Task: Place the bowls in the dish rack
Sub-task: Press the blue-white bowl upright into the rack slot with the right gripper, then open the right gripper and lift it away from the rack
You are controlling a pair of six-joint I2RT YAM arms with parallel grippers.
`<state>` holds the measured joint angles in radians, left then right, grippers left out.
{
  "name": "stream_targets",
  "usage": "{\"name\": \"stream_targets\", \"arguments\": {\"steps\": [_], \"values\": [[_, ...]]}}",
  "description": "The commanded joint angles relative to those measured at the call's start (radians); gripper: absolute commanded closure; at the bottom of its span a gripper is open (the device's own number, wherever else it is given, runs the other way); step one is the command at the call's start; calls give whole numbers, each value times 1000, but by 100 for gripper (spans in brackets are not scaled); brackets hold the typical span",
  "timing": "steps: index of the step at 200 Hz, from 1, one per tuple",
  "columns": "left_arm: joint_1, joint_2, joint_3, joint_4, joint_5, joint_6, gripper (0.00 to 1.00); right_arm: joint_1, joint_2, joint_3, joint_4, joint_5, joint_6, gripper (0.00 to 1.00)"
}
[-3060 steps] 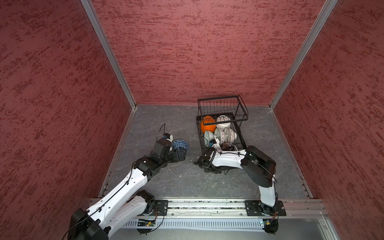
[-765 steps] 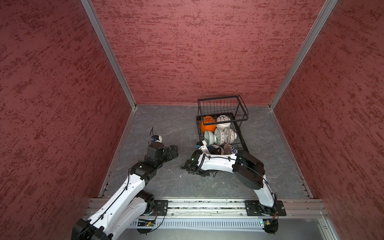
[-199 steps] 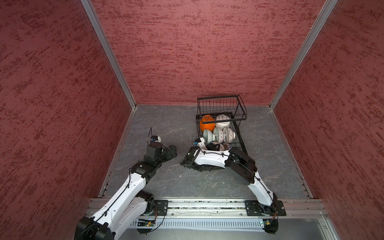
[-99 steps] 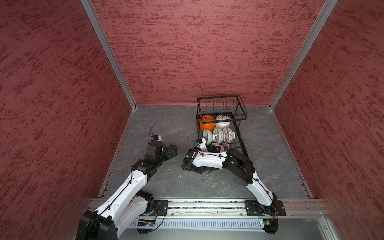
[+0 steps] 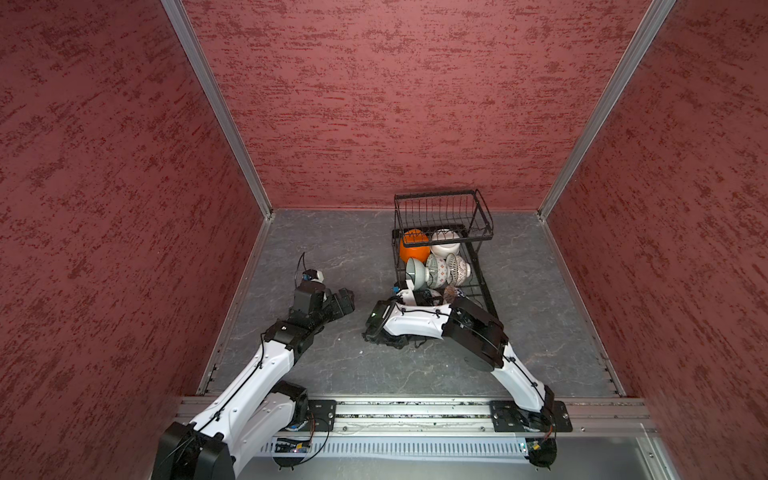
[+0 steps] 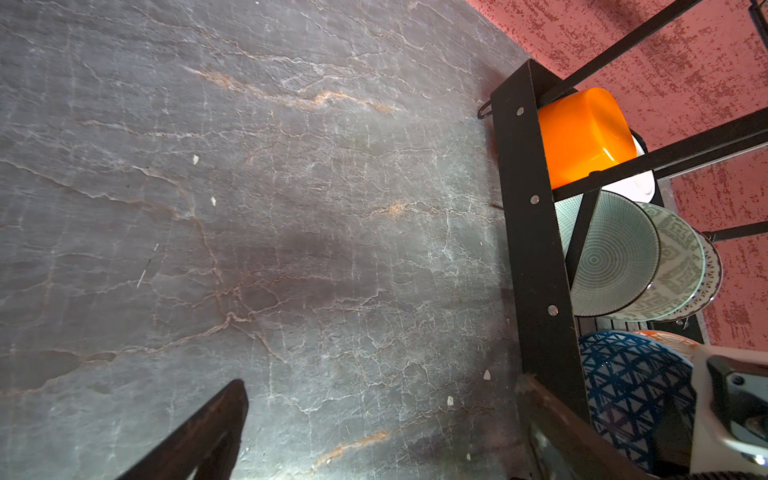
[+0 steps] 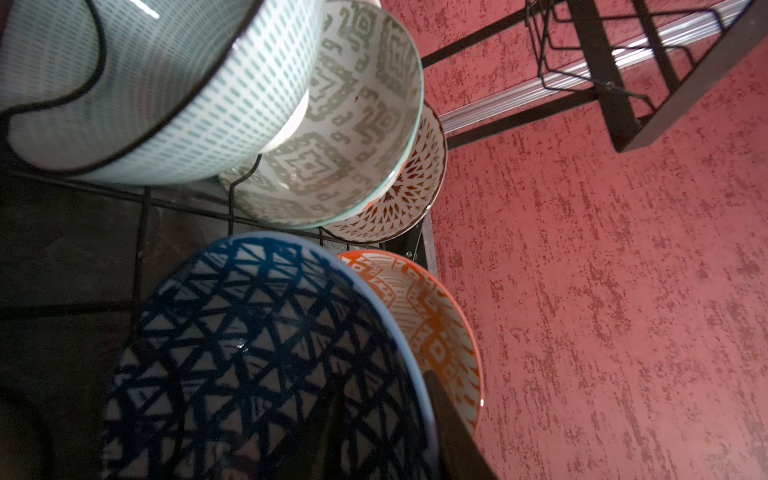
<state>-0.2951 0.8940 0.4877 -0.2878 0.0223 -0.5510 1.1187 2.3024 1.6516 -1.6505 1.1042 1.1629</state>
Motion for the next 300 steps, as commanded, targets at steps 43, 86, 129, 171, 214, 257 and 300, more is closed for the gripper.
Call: {"name": "stream_targets", "arguments": {"steps": [43, 86, 129, 171, 214, 257, 300], "values": [[8, -6, 7, -12, 12, 16, 1, 9, -37, -3, 172, -123, -23, 37], [8, -13, 10, -25, 14, 17, 1, 4, -83, 15, 172, -112, -46, 21], [10, -13, 13, -31, 13, 17, 0, -6, -131, 13, 188, -106, -80, 12], [11, -13, 15, -39, 11, 19, 0, -11, -178, 8, 212, -103, -116, 7], [20, 3, 36, -50, 34, 23, 0, -12, -276, -1, 289, -107, -201, 1], [31, -1, 43, -59, 55, 18, 1, -34, -455, -109, 539, -202, -356, 1], [64, 3, 59, -74, 106, 34, 0, -118, -663, -278, 705, -298, -402, 1]]}}
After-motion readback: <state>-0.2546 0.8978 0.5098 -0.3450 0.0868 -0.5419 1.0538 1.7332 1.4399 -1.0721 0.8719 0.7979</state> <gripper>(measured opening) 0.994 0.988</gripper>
